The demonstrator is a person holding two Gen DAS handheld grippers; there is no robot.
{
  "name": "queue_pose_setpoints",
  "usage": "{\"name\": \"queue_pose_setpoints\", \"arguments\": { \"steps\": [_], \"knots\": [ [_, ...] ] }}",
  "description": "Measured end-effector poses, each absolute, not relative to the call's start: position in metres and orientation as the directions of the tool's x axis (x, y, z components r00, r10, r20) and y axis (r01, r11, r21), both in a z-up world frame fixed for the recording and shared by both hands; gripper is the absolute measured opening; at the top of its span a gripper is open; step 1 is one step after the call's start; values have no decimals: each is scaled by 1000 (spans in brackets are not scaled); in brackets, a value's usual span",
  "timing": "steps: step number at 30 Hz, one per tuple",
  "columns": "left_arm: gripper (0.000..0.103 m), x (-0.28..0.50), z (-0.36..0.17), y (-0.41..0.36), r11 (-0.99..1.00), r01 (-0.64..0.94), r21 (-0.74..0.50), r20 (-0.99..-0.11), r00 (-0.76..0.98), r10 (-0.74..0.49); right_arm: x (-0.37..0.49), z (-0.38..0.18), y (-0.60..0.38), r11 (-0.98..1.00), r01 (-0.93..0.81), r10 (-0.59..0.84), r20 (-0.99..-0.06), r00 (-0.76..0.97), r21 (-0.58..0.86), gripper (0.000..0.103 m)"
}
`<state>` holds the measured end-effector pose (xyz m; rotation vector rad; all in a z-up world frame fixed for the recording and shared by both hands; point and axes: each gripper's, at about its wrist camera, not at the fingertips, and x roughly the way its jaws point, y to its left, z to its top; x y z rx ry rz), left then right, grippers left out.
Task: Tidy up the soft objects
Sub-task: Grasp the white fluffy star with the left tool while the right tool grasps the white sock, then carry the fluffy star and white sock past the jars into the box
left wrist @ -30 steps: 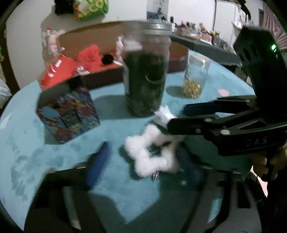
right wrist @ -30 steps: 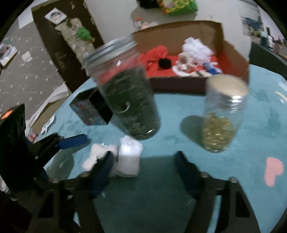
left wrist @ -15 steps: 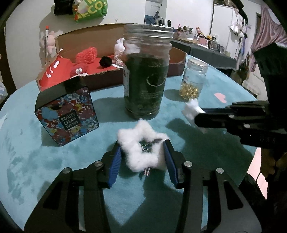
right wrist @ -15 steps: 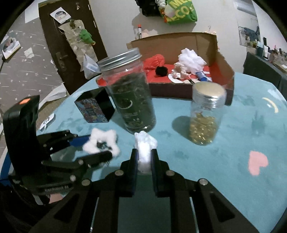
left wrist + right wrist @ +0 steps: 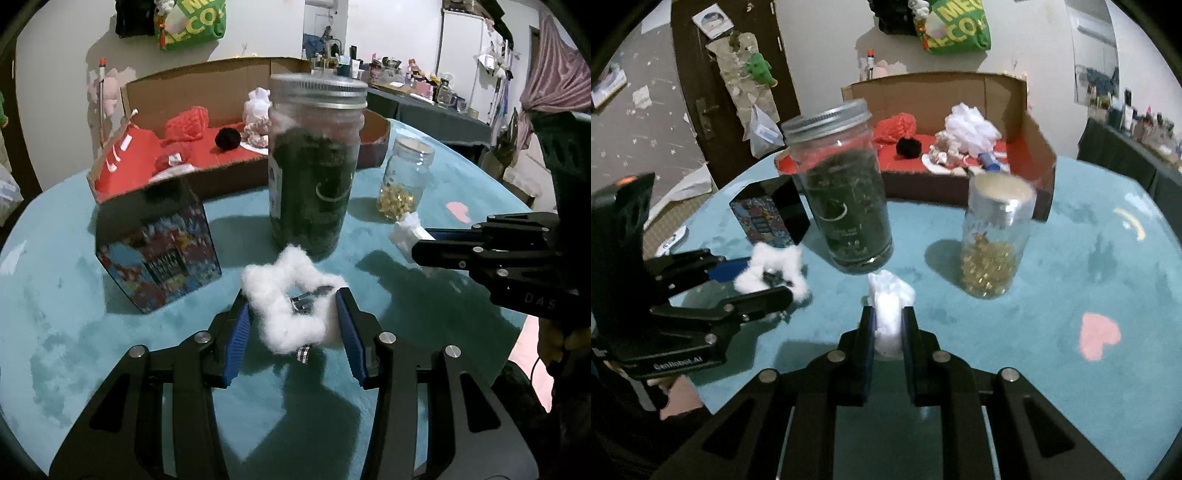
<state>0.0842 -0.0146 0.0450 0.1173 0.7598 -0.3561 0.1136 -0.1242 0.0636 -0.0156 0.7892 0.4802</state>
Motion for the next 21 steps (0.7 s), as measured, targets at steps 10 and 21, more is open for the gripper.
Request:
{"name": "queue_pose_setpoints", "arguments": {
  "steps": [10,21],
  "knots": [
    [43,98,70,-17,934,347,85,-710,679,-187,125,89,-112,907,-418,329,-689,646,42,15],
    [43,118,94,-21,906,405,122,-757,629,-179,141,111,-109,907,-421,290,-707,645,-12,15]
  ]
}}
